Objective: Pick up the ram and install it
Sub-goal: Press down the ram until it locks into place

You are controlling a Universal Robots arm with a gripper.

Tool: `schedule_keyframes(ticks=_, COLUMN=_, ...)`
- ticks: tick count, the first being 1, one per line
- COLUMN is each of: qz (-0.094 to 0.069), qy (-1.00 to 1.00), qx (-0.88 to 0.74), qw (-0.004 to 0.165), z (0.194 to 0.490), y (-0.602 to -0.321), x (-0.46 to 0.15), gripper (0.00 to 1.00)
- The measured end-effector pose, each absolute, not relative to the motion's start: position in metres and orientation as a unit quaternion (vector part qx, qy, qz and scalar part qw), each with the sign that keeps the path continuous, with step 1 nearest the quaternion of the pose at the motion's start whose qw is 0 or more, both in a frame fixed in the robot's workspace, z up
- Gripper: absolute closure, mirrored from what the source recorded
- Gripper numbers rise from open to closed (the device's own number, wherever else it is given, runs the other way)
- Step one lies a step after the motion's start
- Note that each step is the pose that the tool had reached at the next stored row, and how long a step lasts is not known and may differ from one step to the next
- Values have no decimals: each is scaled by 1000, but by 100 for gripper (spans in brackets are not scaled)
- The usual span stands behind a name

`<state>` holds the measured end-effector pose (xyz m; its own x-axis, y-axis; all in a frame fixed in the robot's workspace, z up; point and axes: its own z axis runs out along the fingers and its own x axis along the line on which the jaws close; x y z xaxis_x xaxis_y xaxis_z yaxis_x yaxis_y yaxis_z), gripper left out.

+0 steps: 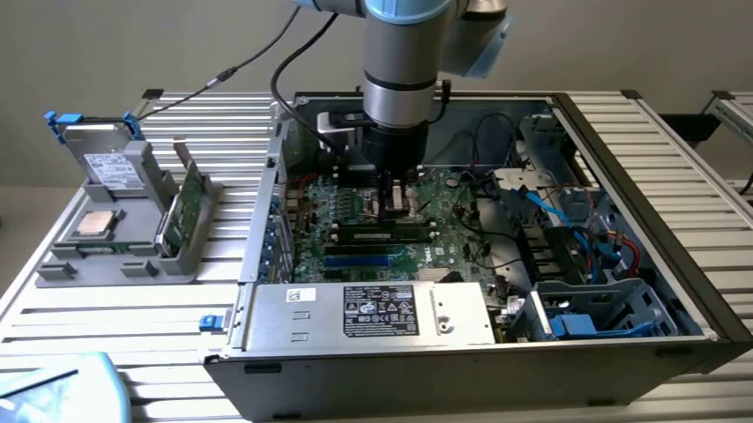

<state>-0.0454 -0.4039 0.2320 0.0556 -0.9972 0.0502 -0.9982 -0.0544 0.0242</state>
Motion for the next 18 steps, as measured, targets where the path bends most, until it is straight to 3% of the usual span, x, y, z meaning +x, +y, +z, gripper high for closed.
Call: schedule_keyframes(ticks=18, qz=10, qy=-687, qx=726, qw=26, z=225, y=-404, x=-49, gripper=89)
